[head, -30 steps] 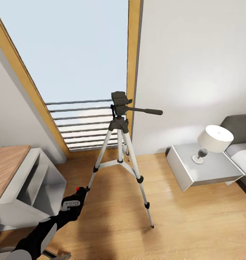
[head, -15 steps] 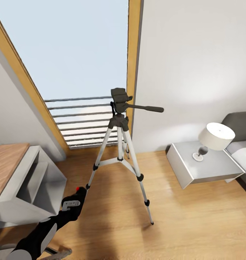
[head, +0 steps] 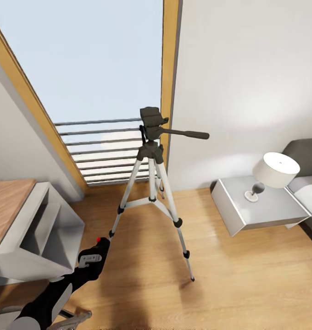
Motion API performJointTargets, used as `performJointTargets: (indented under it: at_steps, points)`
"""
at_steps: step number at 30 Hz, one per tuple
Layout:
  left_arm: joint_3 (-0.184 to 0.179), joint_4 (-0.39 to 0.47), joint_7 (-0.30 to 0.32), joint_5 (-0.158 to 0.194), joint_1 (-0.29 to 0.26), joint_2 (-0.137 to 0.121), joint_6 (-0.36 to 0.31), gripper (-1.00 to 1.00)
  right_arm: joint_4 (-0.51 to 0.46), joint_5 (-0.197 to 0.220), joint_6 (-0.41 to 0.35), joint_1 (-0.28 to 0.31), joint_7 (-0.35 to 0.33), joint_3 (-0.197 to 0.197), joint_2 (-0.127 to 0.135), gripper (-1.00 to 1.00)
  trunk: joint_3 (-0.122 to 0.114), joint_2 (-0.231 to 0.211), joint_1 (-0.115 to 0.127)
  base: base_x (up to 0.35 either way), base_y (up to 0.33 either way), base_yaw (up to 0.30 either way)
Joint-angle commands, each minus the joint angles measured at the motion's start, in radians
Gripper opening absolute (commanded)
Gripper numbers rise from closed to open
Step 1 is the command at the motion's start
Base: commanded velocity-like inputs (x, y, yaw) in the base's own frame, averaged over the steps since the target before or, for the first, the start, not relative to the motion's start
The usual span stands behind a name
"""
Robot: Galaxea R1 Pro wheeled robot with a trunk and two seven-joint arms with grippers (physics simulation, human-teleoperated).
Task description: Attach the digital camera to the camera tripod in the bedroom.
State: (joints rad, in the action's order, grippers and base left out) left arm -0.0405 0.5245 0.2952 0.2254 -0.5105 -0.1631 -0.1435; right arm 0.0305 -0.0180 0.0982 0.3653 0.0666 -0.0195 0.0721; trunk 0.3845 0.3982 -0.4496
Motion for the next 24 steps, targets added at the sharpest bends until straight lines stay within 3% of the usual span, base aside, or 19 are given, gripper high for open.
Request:
performJointTargets:
  at_steps: [1, 24]
  points:
    - [-0.004, 0.002, 0.001, 0.009, 0.0, -0.001, -0.007, -1.0, 0.003, -0.002, 0.006, 0.001, 0.002, -0.002, 0.0, 1.0, 0.003, 0.002, 0.0, 0.0, 0.0, 0.0]
    - [-0.008, 0.004, 0.006, 0.007, 0.0, -0.001, -0.007, -1.0, 0.003, -0.002, 0.006, 0.001, 0.002, -0.002, 0.0, 1.0, 0.041, 0.002, 0.0, 0.0, 0.0, 0.0]
